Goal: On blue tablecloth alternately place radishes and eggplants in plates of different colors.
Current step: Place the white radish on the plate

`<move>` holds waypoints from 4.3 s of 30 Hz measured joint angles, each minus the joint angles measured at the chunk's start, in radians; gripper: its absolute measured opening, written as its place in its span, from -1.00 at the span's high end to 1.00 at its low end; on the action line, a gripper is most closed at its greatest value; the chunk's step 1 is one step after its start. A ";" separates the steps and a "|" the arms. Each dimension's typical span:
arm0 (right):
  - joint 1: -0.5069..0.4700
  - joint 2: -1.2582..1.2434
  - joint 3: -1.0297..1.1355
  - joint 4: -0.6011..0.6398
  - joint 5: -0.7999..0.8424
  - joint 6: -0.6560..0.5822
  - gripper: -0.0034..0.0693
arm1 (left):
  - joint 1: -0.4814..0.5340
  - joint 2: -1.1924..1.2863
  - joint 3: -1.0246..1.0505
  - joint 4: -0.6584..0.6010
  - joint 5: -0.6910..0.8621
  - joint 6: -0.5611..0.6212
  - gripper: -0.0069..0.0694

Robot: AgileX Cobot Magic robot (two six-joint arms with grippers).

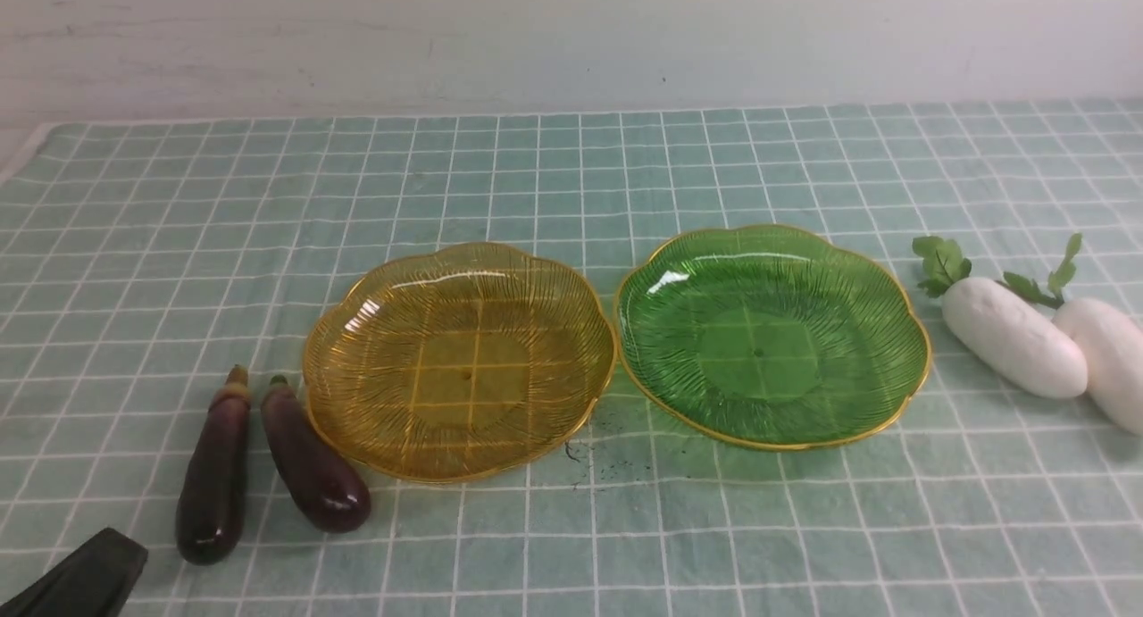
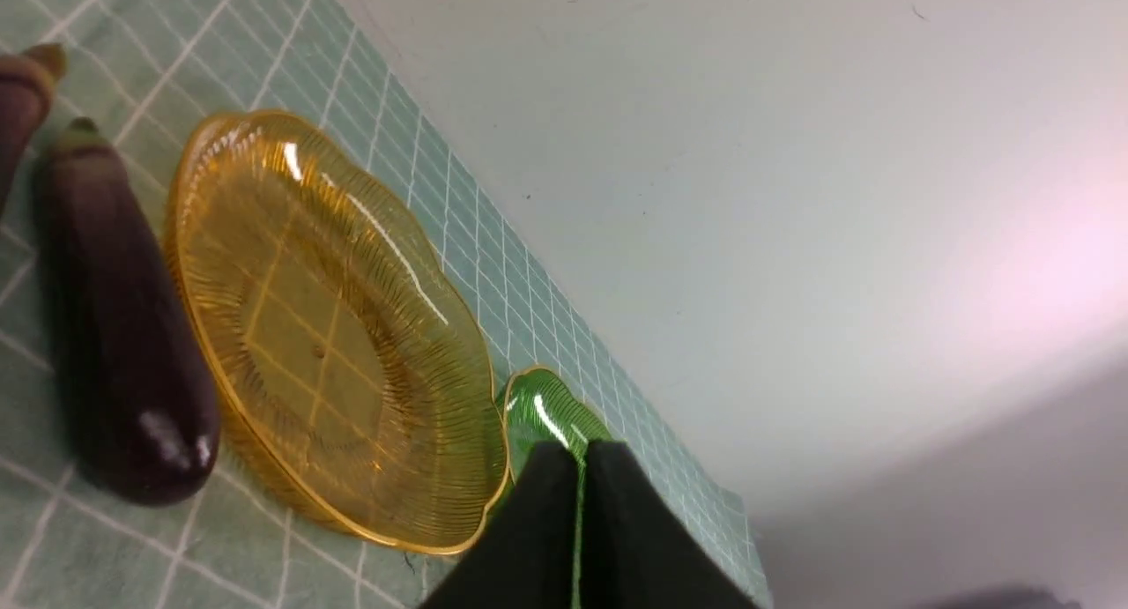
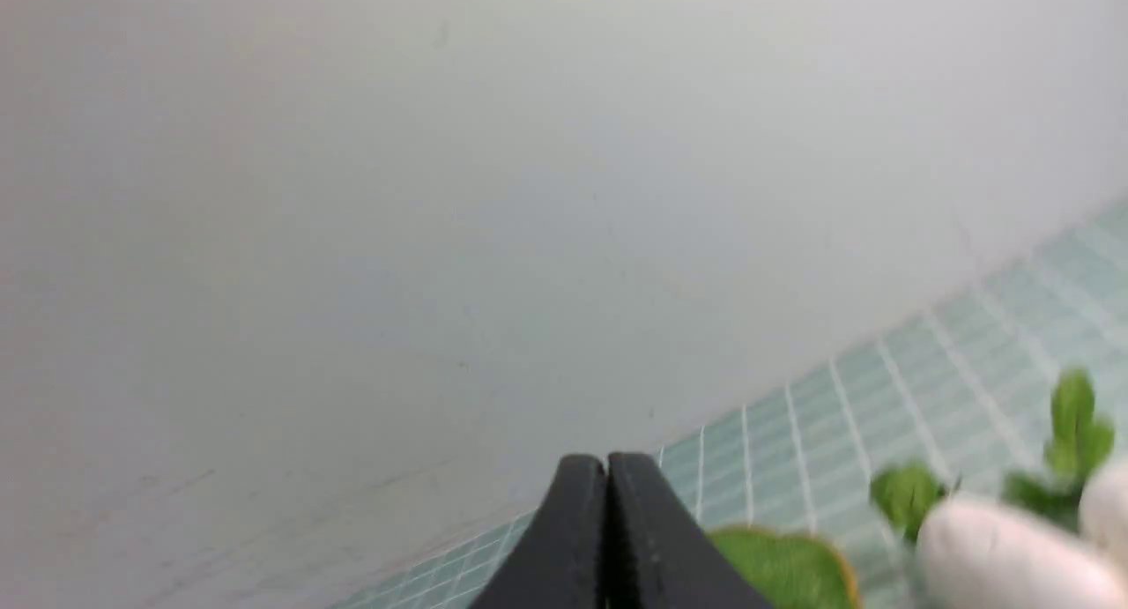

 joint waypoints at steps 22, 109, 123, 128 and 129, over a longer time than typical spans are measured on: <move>0.000 1.147 -0.598 -0.285 0.516 0.005 0.93 | -0.001 0.890 -0.306 0.072 0.538 0.506 0.83; 0.088 1.720 -1.059 -0.460 0.491 0.051 -0.46 | -0.001 0.930 -0.309 0.132 0.620 0.547 0.83; 0.249 1.865 -1.059 -0.409 0.442 0.000 -0.45 | -0.001 0.930 -0.309 0.132 0.618 0.547 0.83; 0.249 1.865 -1.059 -0.409 0.423 0.006 -0.51 | -0.001 0.930 -0.309 0.132 0.616 0.570 0.83; 0.249 1.865 -1.059 -0.410 0.423 0.006 -0.54 | -0.001 0.930 -0.309 0.132 0.616 0.580 0.83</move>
